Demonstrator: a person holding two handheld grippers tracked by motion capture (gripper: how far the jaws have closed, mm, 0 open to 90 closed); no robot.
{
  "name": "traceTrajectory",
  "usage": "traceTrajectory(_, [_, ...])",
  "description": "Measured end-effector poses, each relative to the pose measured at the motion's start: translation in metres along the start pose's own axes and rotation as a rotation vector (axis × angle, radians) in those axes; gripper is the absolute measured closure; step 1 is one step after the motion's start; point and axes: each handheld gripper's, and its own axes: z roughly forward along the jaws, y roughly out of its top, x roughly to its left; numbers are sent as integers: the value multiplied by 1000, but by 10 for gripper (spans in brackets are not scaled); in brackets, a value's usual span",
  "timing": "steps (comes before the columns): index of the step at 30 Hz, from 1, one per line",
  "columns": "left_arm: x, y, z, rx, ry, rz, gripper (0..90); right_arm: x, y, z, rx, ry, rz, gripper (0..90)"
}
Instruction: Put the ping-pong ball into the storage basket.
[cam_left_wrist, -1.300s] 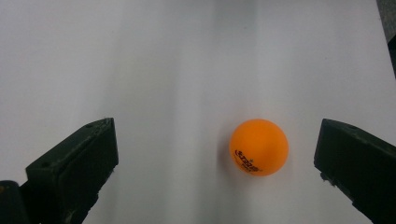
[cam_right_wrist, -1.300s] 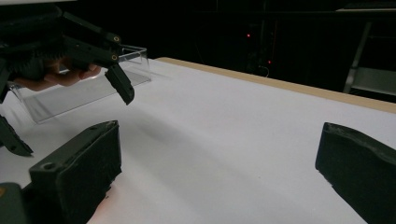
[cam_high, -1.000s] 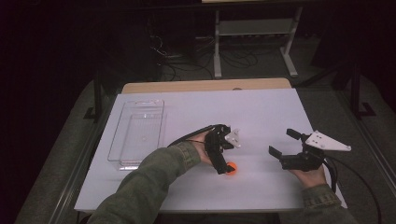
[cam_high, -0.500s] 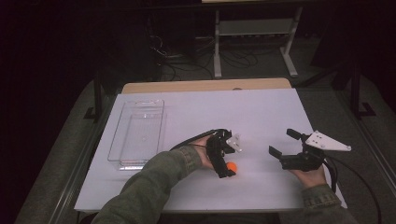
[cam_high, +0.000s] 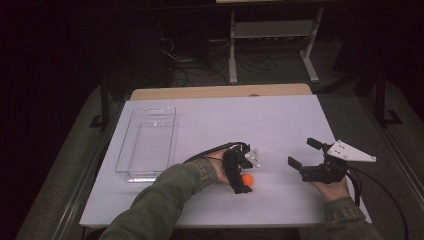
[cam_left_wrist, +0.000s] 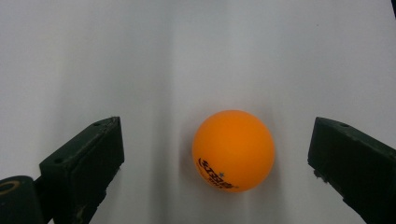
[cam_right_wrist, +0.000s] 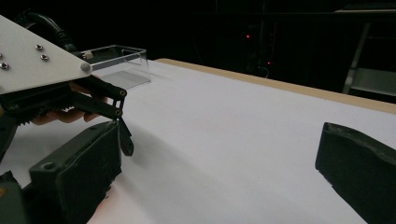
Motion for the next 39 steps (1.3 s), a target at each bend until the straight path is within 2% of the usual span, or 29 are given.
traceTrajectory(6, [0,-1,0,12,6,2,68,0,0,0,0,1,0,0])
traceTrajectory(10, [0,-2,1,25,4,8,130,0,0,0,-1,2,0,0])
traceTrajectory(14, [0,-2,1,31,-2,11,150,0,0,0,0,2,0,0])
traceTrajectory(24, [-2,-2,1,34,13,19,269,0,0,0,0,2,-1,0])
traceTrajectory(39, [-2,-2,1,28,-15,23,398,0,0,0,-1,1,-1,0])
